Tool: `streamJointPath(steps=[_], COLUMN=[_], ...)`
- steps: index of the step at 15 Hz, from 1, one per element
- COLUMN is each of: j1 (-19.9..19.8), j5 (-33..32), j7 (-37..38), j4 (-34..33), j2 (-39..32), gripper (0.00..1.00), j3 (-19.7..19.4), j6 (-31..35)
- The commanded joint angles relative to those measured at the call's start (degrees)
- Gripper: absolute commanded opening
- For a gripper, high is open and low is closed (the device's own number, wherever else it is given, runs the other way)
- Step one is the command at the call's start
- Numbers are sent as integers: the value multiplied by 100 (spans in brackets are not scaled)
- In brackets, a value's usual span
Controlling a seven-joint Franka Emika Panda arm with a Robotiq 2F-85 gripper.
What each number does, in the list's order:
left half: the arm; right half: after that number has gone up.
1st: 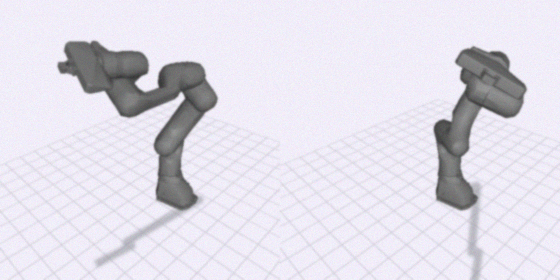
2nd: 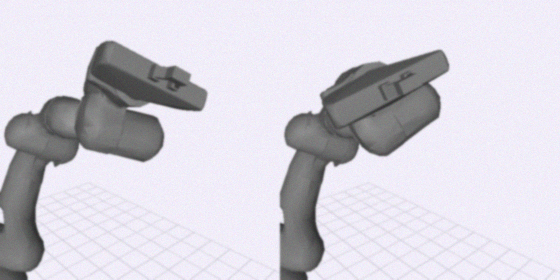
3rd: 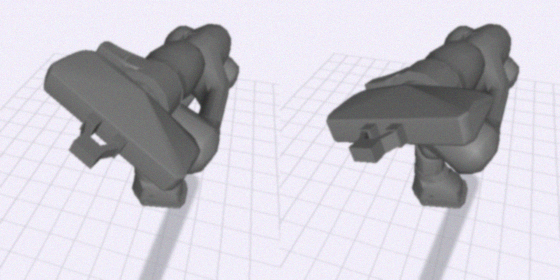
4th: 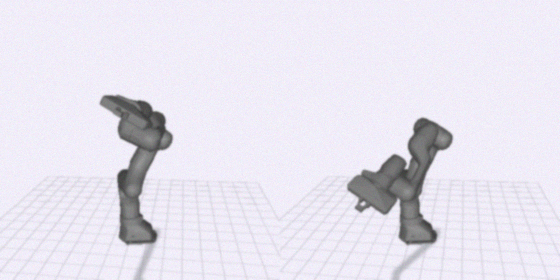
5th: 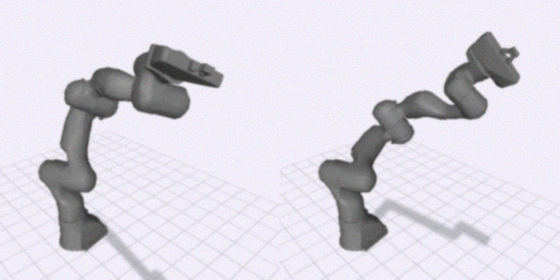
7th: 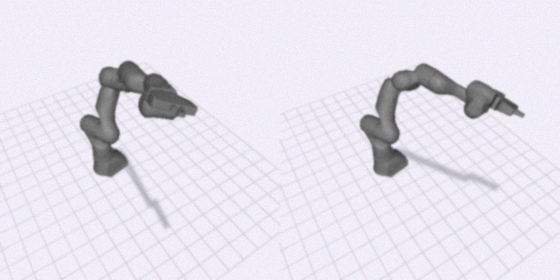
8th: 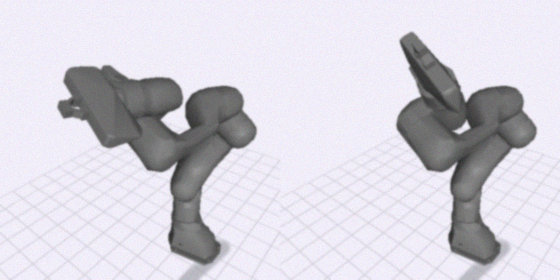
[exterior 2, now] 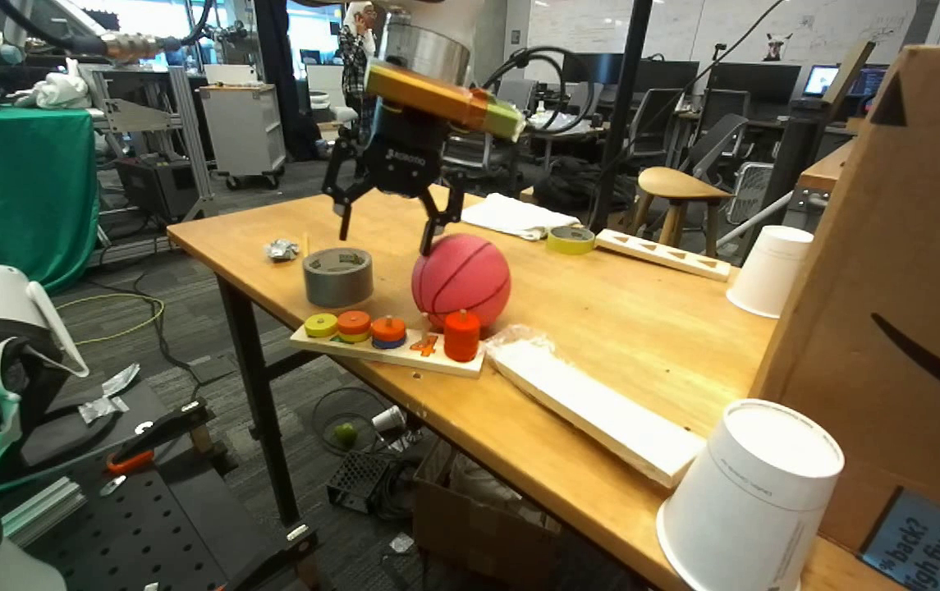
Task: Move the basketball to the right
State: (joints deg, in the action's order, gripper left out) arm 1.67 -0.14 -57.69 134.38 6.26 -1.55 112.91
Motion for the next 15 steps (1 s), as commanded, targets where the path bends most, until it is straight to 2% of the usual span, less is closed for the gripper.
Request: streamJointPath(steps=[1, 4, 6, 8, 10, 12, 15], j1=[-176, -277, -307, -342, -299, -101, 235], j5=[-112, -120, -231, -656, -1050, -699, -159], j7=[401, 750, 1131, 1838, 2443, 2436, 2262], j4=[-439, -641, -534, -328, -326, -271, -120], j2=[213, 432, 597, 786, 968, 1230, 1620], gripper=[100, 100, 100, 100, 100, 100, 100], j3=[-106, -174, -165, -61, 42, 50, 87], j6=[291, 608, 1042, 1351, 588, -245, -1138])
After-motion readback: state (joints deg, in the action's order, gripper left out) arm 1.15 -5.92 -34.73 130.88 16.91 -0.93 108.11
